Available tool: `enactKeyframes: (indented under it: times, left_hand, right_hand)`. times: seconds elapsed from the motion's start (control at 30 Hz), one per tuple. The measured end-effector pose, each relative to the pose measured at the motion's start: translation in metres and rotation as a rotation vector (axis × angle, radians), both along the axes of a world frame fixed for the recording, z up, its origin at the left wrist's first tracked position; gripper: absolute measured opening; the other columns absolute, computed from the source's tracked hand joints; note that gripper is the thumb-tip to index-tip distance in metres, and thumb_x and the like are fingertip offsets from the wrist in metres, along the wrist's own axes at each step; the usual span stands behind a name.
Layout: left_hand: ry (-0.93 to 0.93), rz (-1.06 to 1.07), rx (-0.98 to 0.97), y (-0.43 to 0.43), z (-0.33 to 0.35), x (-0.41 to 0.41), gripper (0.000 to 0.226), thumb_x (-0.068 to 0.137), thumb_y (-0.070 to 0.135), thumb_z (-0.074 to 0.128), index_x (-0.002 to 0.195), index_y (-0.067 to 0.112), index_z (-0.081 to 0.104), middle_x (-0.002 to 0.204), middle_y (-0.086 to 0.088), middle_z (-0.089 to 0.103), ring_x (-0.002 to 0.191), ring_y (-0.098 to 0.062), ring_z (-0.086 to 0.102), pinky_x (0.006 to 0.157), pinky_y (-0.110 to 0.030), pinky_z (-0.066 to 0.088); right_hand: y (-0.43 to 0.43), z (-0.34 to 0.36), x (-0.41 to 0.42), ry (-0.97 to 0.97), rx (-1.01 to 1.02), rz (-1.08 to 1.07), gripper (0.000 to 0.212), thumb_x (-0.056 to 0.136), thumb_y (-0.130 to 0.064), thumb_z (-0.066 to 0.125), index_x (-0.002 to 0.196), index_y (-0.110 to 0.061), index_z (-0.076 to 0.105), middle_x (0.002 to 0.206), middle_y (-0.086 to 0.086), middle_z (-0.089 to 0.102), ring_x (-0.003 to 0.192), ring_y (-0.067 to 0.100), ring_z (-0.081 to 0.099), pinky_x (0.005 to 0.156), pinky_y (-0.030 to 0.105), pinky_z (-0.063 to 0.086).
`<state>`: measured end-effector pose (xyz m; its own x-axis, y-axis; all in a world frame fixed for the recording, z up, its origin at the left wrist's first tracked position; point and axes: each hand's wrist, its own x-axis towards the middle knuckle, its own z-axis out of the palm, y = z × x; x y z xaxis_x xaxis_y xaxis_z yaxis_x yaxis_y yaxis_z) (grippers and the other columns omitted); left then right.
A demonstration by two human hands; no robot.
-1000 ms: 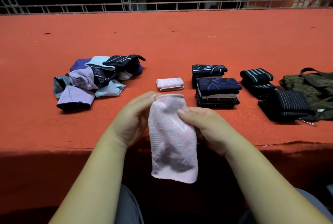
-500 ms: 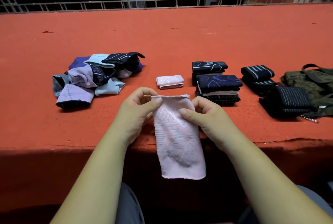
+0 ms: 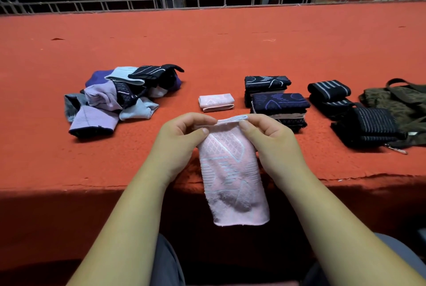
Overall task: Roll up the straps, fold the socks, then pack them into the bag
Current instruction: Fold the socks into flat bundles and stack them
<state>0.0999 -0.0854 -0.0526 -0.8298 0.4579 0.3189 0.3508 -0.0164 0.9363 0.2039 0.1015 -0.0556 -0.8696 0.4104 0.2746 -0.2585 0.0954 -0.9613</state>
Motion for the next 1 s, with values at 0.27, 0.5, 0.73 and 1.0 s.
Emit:
enactKeyframes:
  times: [0.27, 0.5, 0.73, 1.0]
  left_hand:
    - [0.122, -0.008, -0.082, 0.002, -0.002, 0.0, 0.034, 0.093, -0.006, 0.065, 0.102, 0.022, 0.083, 0.107, 0.002, 0.076, 0.102, -0.014, 0.068, 0.09, -0.02, 0.048]
    - [0.014, 0.015, -0.04, 0.006, -0.004, 0.0, 0.029, 0.094, -0.003, 0.067, 0.102, 0.02, 0.083, 0.103, -0.002, 0.079, 0.096, -0.014, 0.069, 0.089, -0.025, 0.051]
    - [-0.167, -0.028, 0.101, 0.009, -0.013, -0.005, 0.021, 0.089, 0.011, 0.075, 0.107, 0.019, 0.081, 0.095, -0.008, 0.073, 0.092, -0.023, 0.064, 0.09, -0.045, 0.049]
    - [-0.273, -0.06, 0.175, 0.016, -0.017, -0.005, 0.021, 0.086, 0.011, 0.078, 0.105, 0.019, 0.081, 0.085, -0.004, 0.065, 0.086, -0.024, 0.054, 0.078, -0.039, 0.043]
  right_hand:
    - [0.0, -0.002, -0.004, -0.007, 0.265, -0.132, 0.012, 0.1, -0.029, 0.074, 0.111, -0.031, 0.072, 0.085, -0.008, 0.073, 0.077, 0.001, 0.062, 0.074, 0.026, 0.05]
    - [0.011, -0.003, -0.005, 0.006, 0.261, -0.074, 0.005, 0.099, -0.025, 0.075, 0.096, -0.025, 0.071, 0.086, -0.009, 0.074, 0.08, 0.005, 0.063, 0.081, 0.034, 0.052]
    - [0.024, 0.007, 0.005, -0.032, 0.415, 0.059, 0.018, 0.106, -0.022, 0.064, 0.089, -0.022, 0.07, 0.08, -0.013, 0.064, 0.075, 0.004, 0.055, 0.075, 0.022, 0.045]
    - [0.037, 0.015, 0.013, -0.054, 0.534, 0.128, 0.013, 0.106, -0.019, 0.064, 0.094, -0.021, 0.07, 0.089, -0.002, 0.07, 0.082, 0.012, 0.062, 0.08, 0.027, 0.049]
